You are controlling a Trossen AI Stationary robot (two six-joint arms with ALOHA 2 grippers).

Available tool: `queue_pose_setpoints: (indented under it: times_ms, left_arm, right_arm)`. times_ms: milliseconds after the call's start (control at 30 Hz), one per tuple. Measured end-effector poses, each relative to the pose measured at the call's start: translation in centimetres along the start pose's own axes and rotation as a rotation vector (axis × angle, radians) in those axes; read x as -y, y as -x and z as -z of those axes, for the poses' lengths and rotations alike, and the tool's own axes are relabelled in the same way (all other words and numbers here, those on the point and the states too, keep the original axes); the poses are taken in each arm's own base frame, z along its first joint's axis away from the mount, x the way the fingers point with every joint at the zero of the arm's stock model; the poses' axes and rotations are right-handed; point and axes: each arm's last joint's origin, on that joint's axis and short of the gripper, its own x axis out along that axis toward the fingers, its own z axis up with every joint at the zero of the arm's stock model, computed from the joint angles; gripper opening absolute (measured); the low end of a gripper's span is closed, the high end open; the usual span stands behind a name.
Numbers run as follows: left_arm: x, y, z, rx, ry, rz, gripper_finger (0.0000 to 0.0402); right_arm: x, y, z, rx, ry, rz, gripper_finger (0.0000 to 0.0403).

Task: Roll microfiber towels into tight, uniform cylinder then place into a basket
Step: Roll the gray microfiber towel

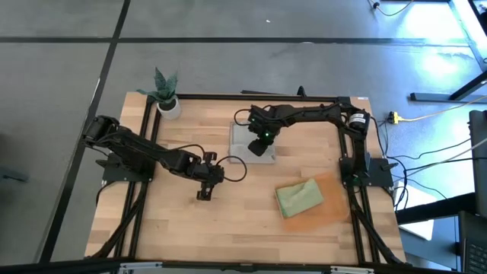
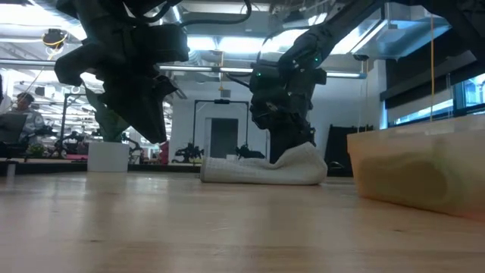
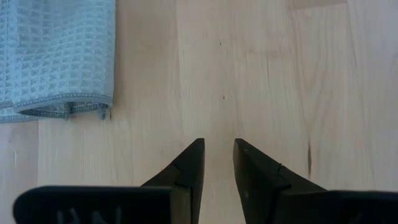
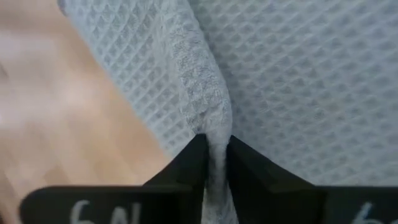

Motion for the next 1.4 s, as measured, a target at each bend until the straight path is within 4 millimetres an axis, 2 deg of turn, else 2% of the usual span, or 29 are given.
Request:
queue_pose_setpoints:
  times_ms: [167, 467, 667, 800, 900, 1067, 1267, 1400]
  left_arm:
    - [0.0, 0.0, 0.0, 0.0, 0.0, 0.0, 0.0076]
    - [0.0, 0.0, 0.0, 0.0, 0.001, 0.0, 0.0076]
    - [0.0, 0.0, 0.0, -0.002, 0.027, -0.001, 0.0076]
    - [0.0, 0.0, 0.0, -0.003, 0.031, -0.001, 0.0076]
    - [0.0, 0.0, 0.0, -0.003, 0.054, -0.001, 0.0076]
    - [0.0, 0.0, 0.0, -0.003, 0.071, -0.001, 0.0076]
    - [0.0, 0.0, 0.0, -0.003, 0.072, -0.001, 0.0076]
    - [0.0, 0.0, 0.0, -0.003, 0.074, -0.001, 0.0076]
  right_arm:
    - [0.2, 0.0, -0.1, 0.024, 0.012, 0.07, 0.0102]
    - [-0.6, 1.1, -0.9, 0.045, 0.021, 0.063, 0.0167]
    - [-1.2, 2.6, -1.4, 0.002, 0.033, 0.018, 0.0171]
    - [-2.2, 1.7, -0.4, -0.065, 0.106, -0.073, 0.0171]
    - [-2.2, 0.5, 0.8, -0.106, 0.126, -0.026, 0.0171]
    - [-1.2, -0.3, 1.5, -0.11, 0.119, 0.095, 0.0171]
    - [-0.6, -0.5, 1.3, -0.083, 0.141, 0.1, 0.0171]
    - [-1.0, 0.0, 1.0, -0.083, 0.169, 0.095, 0.0171]
